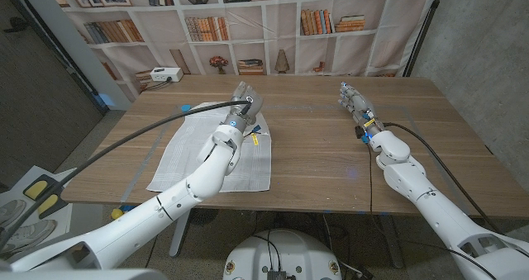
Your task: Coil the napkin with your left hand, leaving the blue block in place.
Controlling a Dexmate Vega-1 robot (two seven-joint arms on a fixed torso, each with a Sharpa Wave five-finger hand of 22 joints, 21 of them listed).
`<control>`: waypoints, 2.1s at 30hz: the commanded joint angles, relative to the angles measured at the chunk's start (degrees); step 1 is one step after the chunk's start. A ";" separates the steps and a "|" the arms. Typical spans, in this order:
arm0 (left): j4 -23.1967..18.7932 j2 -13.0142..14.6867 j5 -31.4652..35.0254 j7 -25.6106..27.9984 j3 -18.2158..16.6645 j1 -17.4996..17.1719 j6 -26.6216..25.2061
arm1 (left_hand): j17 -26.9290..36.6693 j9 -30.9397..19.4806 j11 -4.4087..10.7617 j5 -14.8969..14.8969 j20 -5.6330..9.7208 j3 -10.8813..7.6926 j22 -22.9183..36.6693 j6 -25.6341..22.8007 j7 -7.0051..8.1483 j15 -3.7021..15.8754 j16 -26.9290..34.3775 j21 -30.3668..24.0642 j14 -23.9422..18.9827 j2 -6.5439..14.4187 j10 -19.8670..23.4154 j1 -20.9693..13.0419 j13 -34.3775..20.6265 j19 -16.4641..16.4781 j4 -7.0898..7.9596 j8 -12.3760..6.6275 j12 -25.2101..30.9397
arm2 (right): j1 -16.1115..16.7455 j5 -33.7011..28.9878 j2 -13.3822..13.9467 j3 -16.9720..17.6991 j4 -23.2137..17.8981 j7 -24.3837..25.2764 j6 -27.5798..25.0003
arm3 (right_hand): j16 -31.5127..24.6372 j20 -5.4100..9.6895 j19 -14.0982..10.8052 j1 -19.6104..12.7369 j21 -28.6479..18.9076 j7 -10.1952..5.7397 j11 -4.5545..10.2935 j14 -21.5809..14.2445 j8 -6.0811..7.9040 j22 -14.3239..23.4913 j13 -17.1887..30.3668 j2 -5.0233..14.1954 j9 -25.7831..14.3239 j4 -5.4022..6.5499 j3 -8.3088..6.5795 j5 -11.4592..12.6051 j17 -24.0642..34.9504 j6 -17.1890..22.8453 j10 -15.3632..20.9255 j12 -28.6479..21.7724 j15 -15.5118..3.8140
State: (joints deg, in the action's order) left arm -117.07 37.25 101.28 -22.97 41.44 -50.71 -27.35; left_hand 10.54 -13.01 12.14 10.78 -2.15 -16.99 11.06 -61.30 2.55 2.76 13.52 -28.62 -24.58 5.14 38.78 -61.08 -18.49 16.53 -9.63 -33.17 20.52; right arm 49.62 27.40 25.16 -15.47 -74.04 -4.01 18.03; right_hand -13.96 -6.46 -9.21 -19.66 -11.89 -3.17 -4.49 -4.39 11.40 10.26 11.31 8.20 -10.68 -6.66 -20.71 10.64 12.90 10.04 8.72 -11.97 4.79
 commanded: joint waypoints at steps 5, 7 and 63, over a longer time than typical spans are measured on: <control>-8.82 -1.99 9.87 -18.69 -4.08 -4.23 7.82 | 0.18 0.15 0.01 -0.13 -0.19 -0.82 0.13 -1.62 1.08 9.40 -0.43 0.27 0.17 -0.69 -0.43 -0.20 -0.14 -0.55 0.04 -0.13 -0.51 | -0.16 -0.42 0.05 -0.16 -0.50 0.47 -0.67 | -0.02 -0.03 -0.37 0.25 -0.03 -0.04 0.18 -0.37 -0.24 0.14 0.21 0.37 -0.11 0.06 0.05 -0.12 0.30 0.14 0.23 0.28 -0.05; -9.72 -2.41 10.20 -21.39 -4.50 -4.45 8.97 | 0.19 0.15 0.02 -0.12 -0.14 -0.91 0.14 -1.63 1.04 9.43 -0.48 0.29 0.21 -0.69 -0.41 -0.22 -0.15 -0.61 0.07 -0.12 -0.59 | -0.17 -0.51 0.09 -0.17 -0.66 0.59 -0.72 | -0.05 0.04 -0.39 0.28 -0.04 -0.11 0.12 -0.41 -0.27 0.14 0.21 0.47 -0.11 0.12 0.03 -0.11 0.33 0.08 0.24 0.28 -0.06; 5.45 -19.55 40.39 -55.98 -9.80 -7.34 15.83 | 0.71 1.62 -4.75 0.89 -5.13 6.17 0.14 34.29 5.51 1.87 -2.98 1.54 10.64 -4.29 -16.97 15.11 -2.17 -4.32 5.80 17.82 -8.63 | -0.94 -1.27 0.35 -0.65 -1.59 1.38 -2.46 | -0.26 0.32 -0.59 0.80 -0.08 -0.46 0.55 -0.54 -0.25 0.15 0.23 1.16 -0.12 1.12 -0.23 0.04 0.76 0.05 0.24 0.31 -0.33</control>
State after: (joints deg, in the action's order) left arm -114.60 23.88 139.96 -75.86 37.07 -56.85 -17.15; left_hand 11.08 -12.02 8.95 10.76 -6.03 -13.01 11.19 -33.33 7.24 2.39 10.80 -28.01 -16.89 3.01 25.69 -49.47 -20.38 13.87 -4.94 -19.51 12.75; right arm 48.27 26.23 25.22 -16.34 -74.78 -3.35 16.03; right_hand -13.96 -6.17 -9.49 -18.86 -11.89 -3.38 -4.35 -4.49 11.40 10.26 11.31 9.17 -10.68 -5.99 -20.89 10.64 13.46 9.82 8.83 -11.69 4.68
